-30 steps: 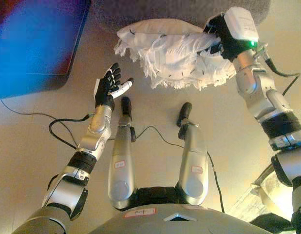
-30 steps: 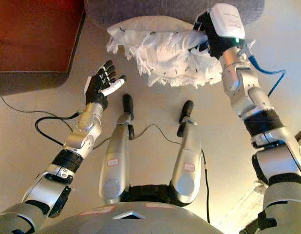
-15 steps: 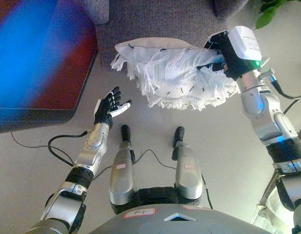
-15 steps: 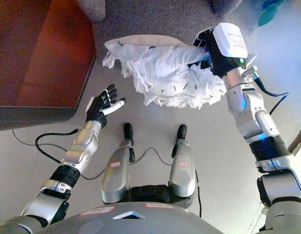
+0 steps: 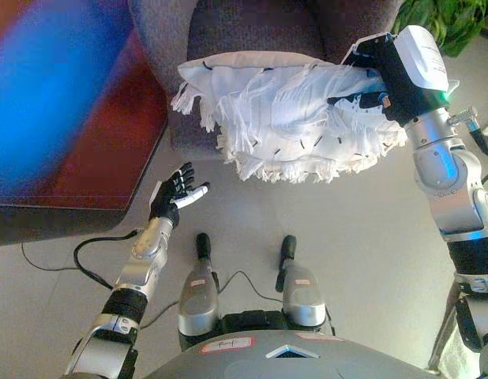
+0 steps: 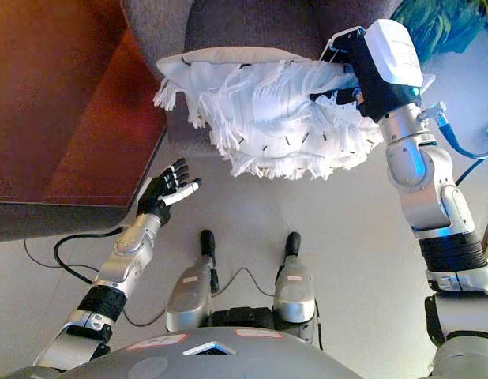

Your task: Pick up the pillow and put it on the sofa.

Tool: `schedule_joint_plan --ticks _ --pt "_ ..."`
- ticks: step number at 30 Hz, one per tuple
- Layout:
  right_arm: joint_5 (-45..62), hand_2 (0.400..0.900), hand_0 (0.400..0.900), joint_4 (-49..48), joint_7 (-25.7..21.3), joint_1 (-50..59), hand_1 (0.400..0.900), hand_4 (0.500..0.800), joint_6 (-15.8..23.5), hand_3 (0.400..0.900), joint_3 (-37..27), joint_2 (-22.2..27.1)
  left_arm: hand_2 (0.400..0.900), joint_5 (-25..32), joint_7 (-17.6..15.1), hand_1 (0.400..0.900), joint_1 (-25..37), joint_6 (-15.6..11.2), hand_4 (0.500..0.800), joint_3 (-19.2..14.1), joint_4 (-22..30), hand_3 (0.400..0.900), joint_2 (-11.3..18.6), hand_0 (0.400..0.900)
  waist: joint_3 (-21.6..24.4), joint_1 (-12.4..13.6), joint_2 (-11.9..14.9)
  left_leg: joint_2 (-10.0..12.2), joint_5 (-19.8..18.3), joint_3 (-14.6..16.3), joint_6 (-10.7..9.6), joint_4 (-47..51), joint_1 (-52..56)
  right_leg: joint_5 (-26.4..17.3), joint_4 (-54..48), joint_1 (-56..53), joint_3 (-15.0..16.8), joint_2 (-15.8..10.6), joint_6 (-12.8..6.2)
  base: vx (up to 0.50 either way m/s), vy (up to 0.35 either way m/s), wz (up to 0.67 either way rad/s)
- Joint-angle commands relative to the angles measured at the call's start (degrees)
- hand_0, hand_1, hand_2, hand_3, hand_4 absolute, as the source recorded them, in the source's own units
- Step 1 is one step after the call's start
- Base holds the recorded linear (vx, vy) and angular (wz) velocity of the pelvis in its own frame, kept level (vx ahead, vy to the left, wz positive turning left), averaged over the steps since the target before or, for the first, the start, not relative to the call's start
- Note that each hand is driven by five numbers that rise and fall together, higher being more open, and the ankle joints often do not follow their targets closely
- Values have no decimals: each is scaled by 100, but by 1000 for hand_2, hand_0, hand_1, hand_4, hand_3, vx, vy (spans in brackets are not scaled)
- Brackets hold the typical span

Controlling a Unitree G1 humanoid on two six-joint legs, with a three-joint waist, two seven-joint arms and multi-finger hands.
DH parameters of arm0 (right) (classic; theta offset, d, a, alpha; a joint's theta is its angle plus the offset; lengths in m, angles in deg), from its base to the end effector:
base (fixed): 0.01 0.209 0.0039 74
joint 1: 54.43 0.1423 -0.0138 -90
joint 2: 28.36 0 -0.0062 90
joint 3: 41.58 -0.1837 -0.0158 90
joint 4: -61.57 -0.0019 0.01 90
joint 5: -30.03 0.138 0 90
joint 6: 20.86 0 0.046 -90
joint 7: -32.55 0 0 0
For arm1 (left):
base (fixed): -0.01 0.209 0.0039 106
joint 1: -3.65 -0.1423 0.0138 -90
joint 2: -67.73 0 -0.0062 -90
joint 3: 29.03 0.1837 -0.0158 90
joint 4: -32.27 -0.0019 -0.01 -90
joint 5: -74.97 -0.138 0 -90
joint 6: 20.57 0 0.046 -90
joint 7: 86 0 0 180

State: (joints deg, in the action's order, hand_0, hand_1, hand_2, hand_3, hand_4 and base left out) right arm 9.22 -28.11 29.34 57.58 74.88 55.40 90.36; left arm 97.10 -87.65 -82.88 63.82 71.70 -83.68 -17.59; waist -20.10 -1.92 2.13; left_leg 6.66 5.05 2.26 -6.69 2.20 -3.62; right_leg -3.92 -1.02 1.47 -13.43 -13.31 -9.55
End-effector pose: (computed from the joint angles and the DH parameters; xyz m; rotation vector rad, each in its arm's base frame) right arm 0.2586 -0.2376 0.1718 -1.1417 -0.4769 0.0156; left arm 0.1969 0.2106 -0.0146 0.0254 0.3310 0.0050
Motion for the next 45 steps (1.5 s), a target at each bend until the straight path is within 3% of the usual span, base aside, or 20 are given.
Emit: schedule_joint_plan --ticks 1,6,8,9,11,12,13,19,20,21,22,23,26,29,36,45 --pt "990 400 400 571 -477 1586 400 500 415 400 138 349 900 -20 152 900 -361 -286 800 -6 483 900 240 900 1310 251 218 162 -229 53 -93 -26 63 -437 131 286 -82 -121 -234 38 -25 11" --pt "1221 400 400 2114 -510 2905 400 500 288 400 1084 556 900 287 294 900 -512 -325 800 40 766 900 411 900 1236 392 225 159 -201 -21 -95 -49 -8 -417 158 297 -139 -111 -206 31 -32 15" --pt "1580 400 400 3652 -548 4021 400 500 244 400 1800 525 900 494 378 900 -514 -390 800 210 910 900 564 900 1178 569 246 156 -146 -110 -124 -48 -89 -410 156 304 -204 -105 -194 22 -43 24" --pt "1585 400 400 3672 -550 4053 400 500 252 400 1828 521 900 494 378 900 -513 -390 800 200 909 900 552 900 1173 555 235 157 -146 -114 -124 -49 -90 -410 156 302 -208 -104 -193 0 -33 22" --pt "1911 400 400 5173 -432 4865 400 500 183 400 2409 447 900 734 506 900 -433 -441 800 346 1071 900 722 900 1112 777 237 155 -37 -241 -178 -12 -244 -424 96 302 -351 -100 -191 -8 -51 34" --pt "1917 400 400 5190 -432 4892 400 500 191 400 2432 442 900 734 507 900 -432 -441 800 338 1071 900 712 900 1109 763 227 156 -37 -248 -179 -14 -248 -425 95 301 -357 -99 -191 2 -72 52" --pt "1983 400 400 5939 -396 5287 400 500 152 400 2684 474 900 832 594 900 -358 -446 800 431 1135 900 788 900 1068 914 205 152 38 -359 -211 23 -354 -432 64 307 -478 -107 -197 20 -63 45" --pt "1874 400 400 7255 -359 6042 400 500 70 400 3199 1074 900 1057 830 900 -158 -491 800 716 1343 900 1005 900 913 1378 38 92 294 -867 -310 109 -758 -442 -90 287 -959 -124 -218 1 -80 54" --pt "1874 400 400 7256 -358 6045 400 500 70 400 3202 1074 900 1057 830 900 -157 -491 800 716 1342 900 1003 900 919 1371 39 88 296 -873 -309 107 -770 -444 -91 293 -965 -127 -219 22 -66 56" --pt "1996 600 600 7401 -412 6190 600 620 30 600 3186 1311 900 1097 878 900 -147 -485 800 740 1441 900 1042 900 901 1506 -32 75 378 -994 -344 172 -842 -446 -121 287 -1102 -136 -238 22 -66 49" --pt "1989 731 731 7387 -479 6314 731 699 -19 731 3264 1410 900 1138 883 900 -177 -482 800 727 1458 900 1078 900 869 1577 -68 84 408 -1051 -379 187 -891 -435 -153 275 -1170 -127 -237 27 -94 62" --pt "1983 900 900 7523 -459 6416 900 800 -30 900 3372 1568 900 1146 910 900 -193 -481 800 744 1483 900 1078 900 848 1634 -120 72 424 -1131 -390 193 -949 -428 -183 265 -1249 -126 -245 4 -57 31" --pt "2069 900 900 7690 -494 6674 900 800 -143 900 3503 1945 900 1182 975 900 -246 -446 800 687 1581 900 1155 900 787 1756 -225 26 551 -1302 -453 215 -1134 -464 -265 308 -1377 -156 -260 -4 -46 38" --pt "2246 900 900 7538 -748 6747 900 800 -204 900 3372 1967 900 1168 893 900 -349 -407 800 594 1554 900 1099 900 789 1718 -268 31 535 -1321 -449 237 -1109 -470 -320 295 -1341 -131 -263 59 0 3" --pt "2913 900 900 7032 -1030 6406 900 800 -44 900 2757 1356 900 1059 648 900 -235 -346 800 672 1306 900 959 900 819 1513 -171 23 392 -1168 -313 221 -896 -453 -327 202 -1108 -132 -231 27 17 -20" --pt "3352 900 900 4524 -977 4522 900 800 304 900 1434 553 900 827 466 900 -177 -342 800 355 923 900 679 900 1021 938 85 -43 -171 -630 -33 -87 -362 -432 -213 97 -446 -199 -208 35 75 -51"
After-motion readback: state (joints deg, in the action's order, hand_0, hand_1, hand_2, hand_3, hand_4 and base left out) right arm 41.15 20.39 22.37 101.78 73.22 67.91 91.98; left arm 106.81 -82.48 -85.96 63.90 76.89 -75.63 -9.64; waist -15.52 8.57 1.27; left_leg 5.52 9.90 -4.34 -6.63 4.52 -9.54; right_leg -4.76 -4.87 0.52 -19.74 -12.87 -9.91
